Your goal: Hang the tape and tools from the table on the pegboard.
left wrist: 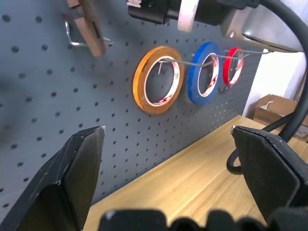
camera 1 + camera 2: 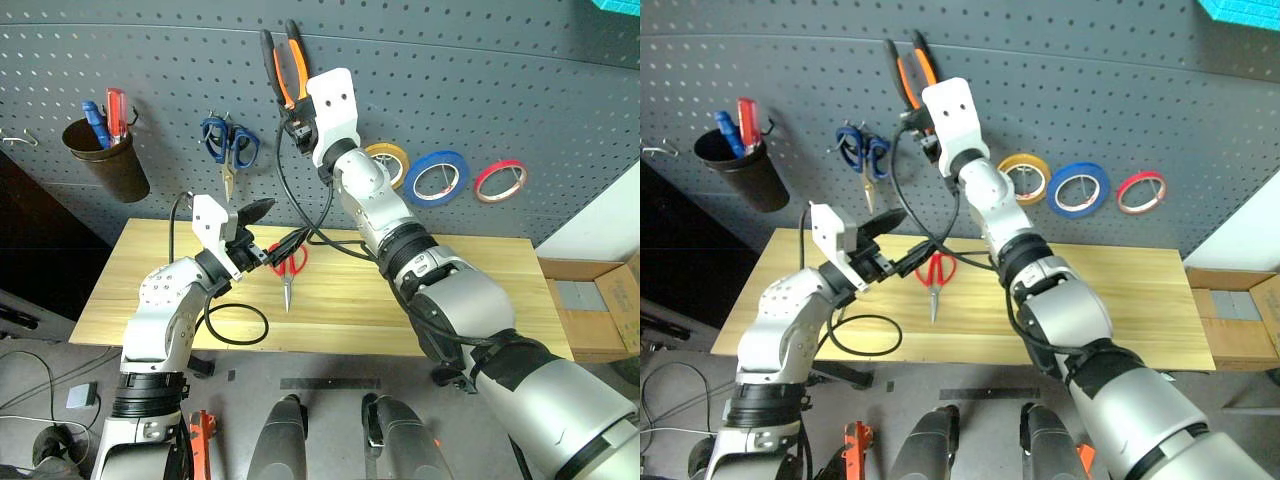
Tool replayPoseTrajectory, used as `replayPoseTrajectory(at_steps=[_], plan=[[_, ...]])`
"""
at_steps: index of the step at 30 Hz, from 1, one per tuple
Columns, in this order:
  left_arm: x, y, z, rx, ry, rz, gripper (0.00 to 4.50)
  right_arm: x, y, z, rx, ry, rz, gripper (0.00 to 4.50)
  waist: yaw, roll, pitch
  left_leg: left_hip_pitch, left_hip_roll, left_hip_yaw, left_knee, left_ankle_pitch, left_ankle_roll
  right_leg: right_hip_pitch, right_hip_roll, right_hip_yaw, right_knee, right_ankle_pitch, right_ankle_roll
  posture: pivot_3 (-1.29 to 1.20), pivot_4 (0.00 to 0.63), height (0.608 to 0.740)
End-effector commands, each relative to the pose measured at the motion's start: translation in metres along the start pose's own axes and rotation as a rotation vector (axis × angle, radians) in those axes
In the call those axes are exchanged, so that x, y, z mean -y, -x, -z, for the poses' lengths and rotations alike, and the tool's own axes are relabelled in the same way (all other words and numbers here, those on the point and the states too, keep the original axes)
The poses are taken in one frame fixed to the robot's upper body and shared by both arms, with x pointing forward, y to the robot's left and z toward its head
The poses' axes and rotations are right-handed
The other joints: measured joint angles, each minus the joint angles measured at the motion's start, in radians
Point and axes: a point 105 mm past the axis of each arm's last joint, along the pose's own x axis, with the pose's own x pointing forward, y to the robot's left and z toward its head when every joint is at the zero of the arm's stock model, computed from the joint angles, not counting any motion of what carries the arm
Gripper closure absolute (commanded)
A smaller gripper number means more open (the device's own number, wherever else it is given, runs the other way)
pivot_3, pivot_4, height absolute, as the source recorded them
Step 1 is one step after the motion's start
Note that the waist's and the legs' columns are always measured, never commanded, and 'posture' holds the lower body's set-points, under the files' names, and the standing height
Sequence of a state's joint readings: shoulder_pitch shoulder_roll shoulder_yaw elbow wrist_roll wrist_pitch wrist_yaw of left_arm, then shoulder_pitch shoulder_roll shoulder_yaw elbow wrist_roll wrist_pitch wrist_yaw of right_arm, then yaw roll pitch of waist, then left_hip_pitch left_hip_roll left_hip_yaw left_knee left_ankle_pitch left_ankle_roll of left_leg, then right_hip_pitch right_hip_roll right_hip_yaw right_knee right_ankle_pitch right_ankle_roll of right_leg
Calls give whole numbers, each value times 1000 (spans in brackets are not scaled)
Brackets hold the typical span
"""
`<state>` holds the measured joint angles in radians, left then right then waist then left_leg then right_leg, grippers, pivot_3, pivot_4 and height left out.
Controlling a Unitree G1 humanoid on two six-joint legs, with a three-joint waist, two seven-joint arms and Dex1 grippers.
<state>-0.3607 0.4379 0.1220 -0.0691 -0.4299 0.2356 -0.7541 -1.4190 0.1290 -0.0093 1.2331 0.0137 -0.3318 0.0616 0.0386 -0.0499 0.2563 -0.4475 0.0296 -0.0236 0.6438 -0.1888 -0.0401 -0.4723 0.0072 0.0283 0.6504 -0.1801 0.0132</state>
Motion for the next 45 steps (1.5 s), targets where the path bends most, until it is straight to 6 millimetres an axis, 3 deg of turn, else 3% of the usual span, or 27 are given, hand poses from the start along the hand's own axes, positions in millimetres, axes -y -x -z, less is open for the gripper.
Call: replayPoseTrajectory(at_steps=[1, 7, 13, 23, 33, 45], plan=[[5, 0, -13, 39, -32, 16, 0, 16, -7, -22, 53, -9, 70, 2277, 8, 0, 0, 1, 0, 0, 0, 1, 1, 0, 0, 0, 0, 1, -1, 244, 162, 740], [5, 0, -13, 38, -30, 14, 0, 25, -8, -44, 142, -32, 90, 2277, 18, 1, 0, 14, 2, -2, -1, 3, 5, 18, 1, -5, -6, -1, -3, 238, 165, 740], [6, 1, -10, 32, -20, 15, 0, 20, -7, -63, 243, -34, 94, 2277, 15, 1, 0, 14, 2, -3, -2, 3, 5, 17, 1, -6, -5, 0, -1, 228, 184, 740], [9, 0, -16, 60, -14, -33, 0, 18, -5, -35, 142, -17, 164, 2277, 16, 6, 5, 14, 3, -5, -8, 3, 5, 16, 1, -10, -5, -4, -7, 250, 272, 740], [24, 2, -17, 49, 8, -33, 0, 26, -5, -32, 112, -41, 200, 2277, 17, 17, 33, 15, 3, -8, -8, 5, 7, 17, 1, -11, -4, -8, -12, 272, 345, 740], [22, 14, -19, 11, 31, -64, 0, 20, 2, 9, -38, -81, 179, 2279, 17, 23, 77, 15, 3, -10, -14, 11, 18, 16, 0, -12, -4, -8, -12, 268, 398, 740]])
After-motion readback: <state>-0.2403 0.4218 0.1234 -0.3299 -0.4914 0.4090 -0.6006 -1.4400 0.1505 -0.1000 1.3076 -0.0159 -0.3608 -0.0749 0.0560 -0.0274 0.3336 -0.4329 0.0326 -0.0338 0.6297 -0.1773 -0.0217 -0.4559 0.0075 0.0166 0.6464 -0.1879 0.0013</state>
